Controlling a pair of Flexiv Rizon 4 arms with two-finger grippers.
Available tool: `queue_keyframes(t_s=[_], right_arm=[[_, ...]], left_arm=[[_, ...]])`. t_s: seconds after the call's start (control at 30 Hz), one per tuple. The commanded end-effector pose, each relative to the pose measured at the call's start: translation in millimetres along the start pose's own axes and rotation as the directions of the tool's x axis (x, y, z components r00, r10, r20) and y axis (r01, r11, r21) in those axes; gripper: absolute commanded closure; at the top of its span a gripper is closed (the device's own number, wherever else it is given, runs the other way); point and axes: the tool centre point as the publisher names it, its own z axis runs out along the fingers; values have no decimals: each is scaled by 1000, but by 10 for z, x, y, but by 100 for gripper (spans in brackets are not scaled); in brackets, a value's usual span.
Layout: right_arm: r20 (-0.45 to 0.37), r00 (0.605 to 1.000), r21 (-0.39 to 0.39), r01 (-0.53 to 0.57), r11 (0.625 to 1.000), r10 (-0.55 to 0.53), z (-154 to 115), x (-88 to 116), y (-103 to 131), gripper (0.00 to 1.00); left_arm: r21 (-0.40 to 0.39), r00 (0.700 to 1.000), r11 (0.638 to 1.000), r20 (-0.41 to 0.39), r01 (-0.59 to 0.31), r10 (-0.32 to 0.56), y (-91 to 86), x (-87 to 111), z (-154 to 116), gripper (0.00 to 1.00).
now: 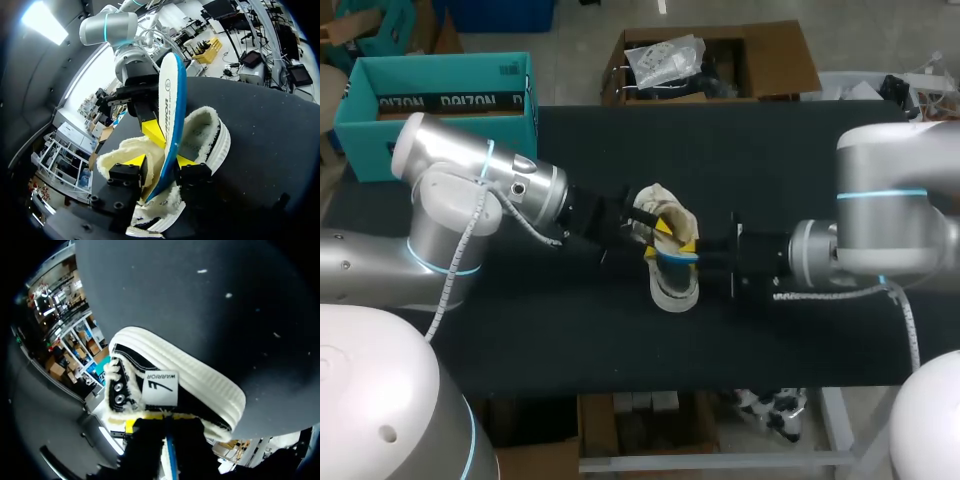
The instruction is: Open the shoe tongue, take the insole out of the shoe, put the insole back into the shoe, and pack the shoe into the shoebox
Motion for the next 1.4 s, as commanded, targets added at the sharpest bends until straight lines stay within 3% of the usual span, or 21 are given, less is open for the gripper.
queue_keyframes(t_s=[0.03, 0.43, 0.57, 0.67, 0.73, 0.77, 0.83, 0.9, 1.07, 1.23, 1.4], right_arm=[[4, 1000, -13, 1, 1000, -1, 16, -1, 19, 100], [9, 1000, -36, -7, 999, 8, 5, 5, 104, 100], [5, 1000, -39, -5, 999, 5, -5, 4, 100, 100], [6, 1000, -37, -4, 999, 4, -3, 3, 102, 100], [6, 1000, -35, -4, 999, 4, -6, -1, 98, 100], [4, 1000, -37, -6, 999, 6, -31, -10, 77, 80], [-11, 1000, -45, -5, 999, 4, -94, -33, 26, 67], [-23, 1000, -51, -1, 999, 0, -160, -53, -39, 60], [-32, 999, -50, 21, 999, -22, -202, -52, -194, 68], [-27, 998, -51, 51, 997, -52, -150, -12, -282, 98], [-25, 998, -45, 62, 997, -63, -96, 22, -232, 100]], left_arm=[[2, 1000, 1000, 15, 2, -2, -17, 30, -6, 62], [40, 1000, 999, 21, -22, 21, -184, 74, -56, 64], [40, 999, 999, 23, -29, 29, -195, 78, -66, 79], [39, 999, 999, 23, -33, 32, -193, 76, -58, 100], [35, 999, 999, 21, -35, 35, -190, 76, -47, 100], [34, 999, 999, 21, -36, 36, -189, 76, -46, 100], [32, 999, 999, 23, -40, 39, -185, 78, -46, 100], [31, 999, 999, 25, -43, 42, -181, 82, -51, 100], [30, 998, 998, 30, -48, 47, -180, 87, -57, 100], [29, 998, 998, 29, -50, 49, -182, 98, -44, 100], [22, 998, 999, 29, -49, 48, -160, 101, -45, 100]])
